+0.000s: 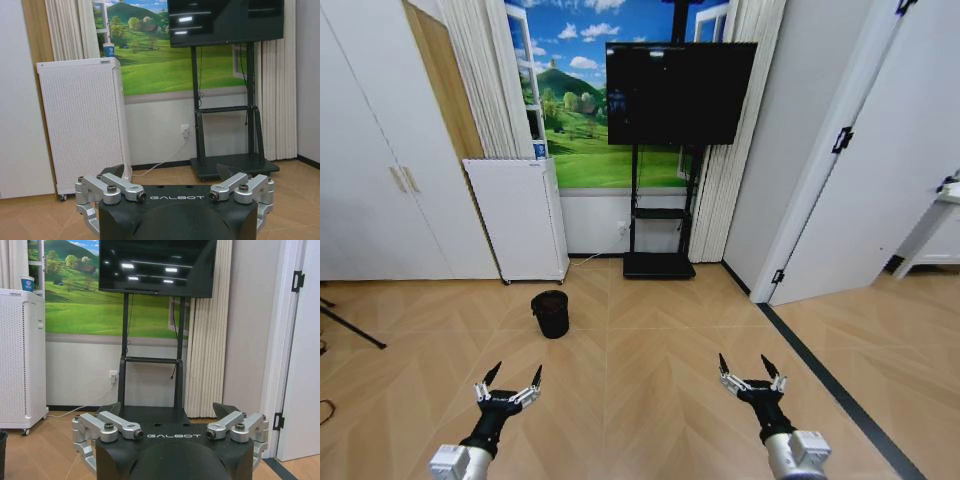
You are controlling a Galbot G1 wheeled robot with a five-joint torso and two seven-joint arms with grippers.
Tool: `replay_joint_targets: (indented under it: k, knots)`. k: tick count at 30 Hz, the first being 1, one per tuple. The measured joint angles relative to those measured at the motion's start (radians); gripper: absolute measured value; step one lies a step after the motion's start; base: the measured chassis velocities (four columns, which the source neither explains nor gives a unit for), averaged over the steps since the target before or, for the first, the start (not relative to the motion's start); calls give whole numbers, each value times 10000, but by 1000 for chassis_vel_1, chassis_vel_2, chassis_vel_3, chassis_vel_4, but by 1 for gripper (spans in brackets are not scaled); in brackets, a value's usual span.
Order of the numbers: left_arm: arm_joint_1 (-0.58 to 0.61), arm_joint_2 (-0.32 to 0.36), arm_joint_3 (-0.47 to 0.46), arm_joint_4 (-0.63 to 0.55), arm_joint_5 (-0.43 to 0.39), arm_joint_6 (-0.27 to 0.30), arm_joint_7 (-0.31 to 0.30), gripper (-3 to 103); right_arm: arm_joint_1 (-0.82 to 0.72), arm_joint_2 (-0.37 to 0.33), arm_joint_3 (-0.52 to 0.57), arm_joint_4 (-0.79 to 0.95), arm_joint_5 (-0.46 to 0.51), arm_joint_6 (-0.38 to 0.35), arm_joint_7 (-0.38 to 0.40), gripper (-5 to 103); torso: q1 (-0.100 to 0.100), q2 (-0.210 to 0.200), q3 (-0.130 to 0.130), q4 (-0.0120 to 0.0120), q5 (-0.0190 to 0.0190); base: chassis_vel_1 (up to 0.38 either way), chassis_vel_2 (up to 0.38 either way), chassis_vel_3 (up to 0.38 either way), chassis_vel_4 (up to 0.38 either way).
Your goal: Pick up the trash bin and place the garbage on the floor into it.
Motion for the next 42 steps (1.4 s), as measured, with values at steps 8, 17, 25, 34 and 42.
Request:
replay_joint_targets:
  k: [8, 17, 25, 34, 42]
  knots:
    - [1, 0, 0, 1, 0, 0, 1, 100, 0, 0, 0, 0, 0, -1, 0, 100, -1, 0, 0, 1, -2, 0, 0, 0, 0]
    - [0, 0, 0, 0, 0, 0, 0, 100, 0, 0, 0, 0, 0, 0, 0, 100, 0, 0, 0, 1, -2, 0, 0, 0, 0]
    - [0, 0, 0, 0, 0, 0, 0, 100, 0, 0, 0, 0, 0, 0, 0, 100, 0, 0, 0, 0, -2, 0, 0, 0, 0]
    - [1, 0, 0, 0, 0, 0, 0, 100, 0, 0, 0, 1, 0, 0, 0, 100, 0, 0, 0, 1, -2, 0, 0, 0, 0]
    - [0, 0, 0, 1, 0, 0, 0, 100, 0, 0, 0, 1, 0, 0, 0, 100, 0, 0, 0, 1, -2, 0, 0, 0, 0]
